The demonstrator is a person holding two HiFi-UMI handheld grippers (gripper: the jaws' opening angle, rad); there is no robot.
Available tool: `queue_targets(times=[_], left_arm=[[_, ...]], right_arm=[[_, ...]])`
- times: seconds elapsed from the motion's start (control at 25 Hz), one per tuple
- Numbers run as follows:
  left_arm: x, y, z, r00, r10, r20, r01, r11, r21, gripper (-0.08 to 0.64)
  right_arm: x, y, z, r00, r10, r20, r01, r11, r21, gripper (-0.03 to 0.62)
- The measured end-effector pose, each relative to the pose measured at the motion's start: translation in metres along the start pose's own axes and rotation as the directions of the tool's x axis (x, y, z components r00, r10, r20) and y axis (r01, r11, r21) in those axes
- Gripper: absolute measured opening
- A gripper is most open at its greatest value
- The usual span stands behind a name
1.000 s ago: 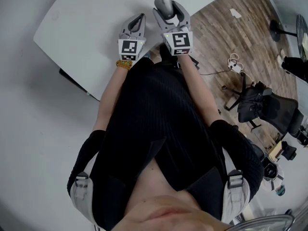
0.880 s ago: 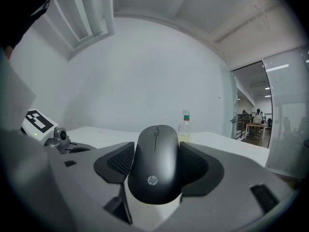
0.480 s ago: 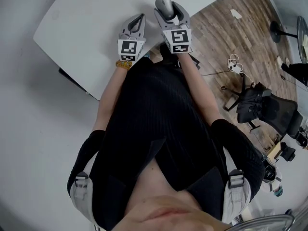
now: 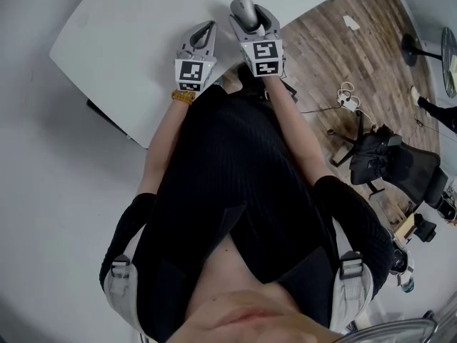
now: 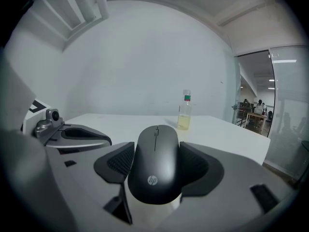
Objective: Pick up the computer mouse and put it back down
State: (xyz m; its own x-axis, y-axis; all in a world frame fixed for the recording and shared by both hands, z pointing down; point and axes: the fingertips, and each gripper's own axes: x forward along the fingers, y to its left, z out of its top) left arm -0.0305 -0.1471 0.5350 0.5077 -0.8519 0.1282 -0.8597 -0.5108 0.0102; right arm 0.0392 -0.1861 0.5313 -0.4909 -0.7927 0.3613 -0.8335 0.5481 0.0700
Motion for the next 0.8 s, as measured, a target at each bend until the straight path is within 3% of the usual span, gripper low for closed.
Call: queue_targets(times=[0.8], left_arm=[[-0.007, -0.001, 0.001, 1.0, 0.0, 0.002, 0.0, 1.0, 0.003, 0.012]], right_arm=[[0.013, 0.003, -0.043, 0.989, 0.023, -0.145, -0.021, 1.0, 0.011, 0.281]])
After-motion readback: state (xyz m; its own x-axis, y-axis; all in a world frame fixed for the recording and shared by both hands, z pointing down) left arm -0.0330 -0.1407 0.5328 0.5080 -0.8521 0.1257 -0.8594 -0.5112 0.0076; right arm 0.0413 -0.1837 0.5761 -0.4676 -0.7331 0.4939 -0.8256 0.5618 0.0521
